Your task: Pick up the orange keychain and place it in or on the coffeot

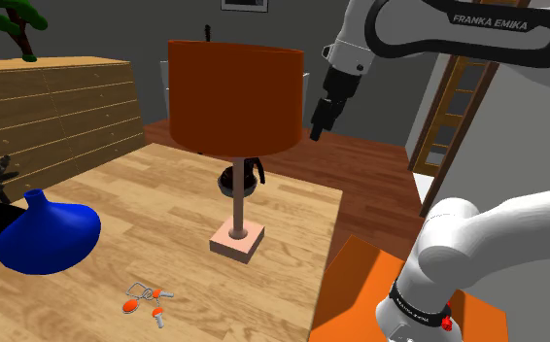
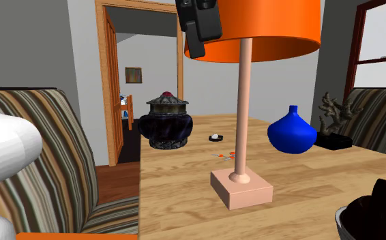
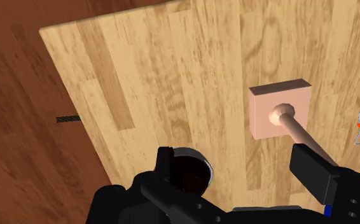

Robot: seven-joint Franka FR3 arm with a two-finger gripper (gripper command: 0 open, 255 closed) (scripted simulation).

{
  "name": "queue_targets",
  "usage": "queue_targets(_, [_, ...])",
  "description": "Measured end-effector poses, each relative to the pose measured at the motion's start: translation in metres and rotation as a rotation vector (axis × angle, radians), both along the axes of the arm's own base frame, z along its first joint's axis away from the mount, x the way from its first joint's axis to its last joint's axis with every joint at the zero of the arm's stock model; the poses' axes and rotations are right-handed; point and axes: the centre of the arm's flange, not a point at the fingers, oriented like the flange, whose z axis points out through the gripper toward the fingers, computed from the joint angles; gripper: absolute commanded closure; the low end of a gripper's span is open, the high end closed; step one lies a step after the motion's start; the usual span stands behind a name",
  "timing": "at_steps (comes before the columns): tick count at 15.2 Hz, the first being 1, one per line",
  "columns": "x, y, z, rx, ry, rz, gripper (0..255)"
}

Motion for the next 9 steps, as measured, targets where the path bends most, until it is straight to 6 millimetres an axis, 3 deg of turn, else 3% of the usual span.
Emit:
queue_targets(2, [0.001,0.005,-0.003,0.000,0.002,-0.002,0])
queue_targets(5, [0.005,0.030,-0.011,-0.017,-0.004,-0.018,0])
queue_targets(9, [0.017,0.080,-0.042,-0.001,0.032,-0.033,0])
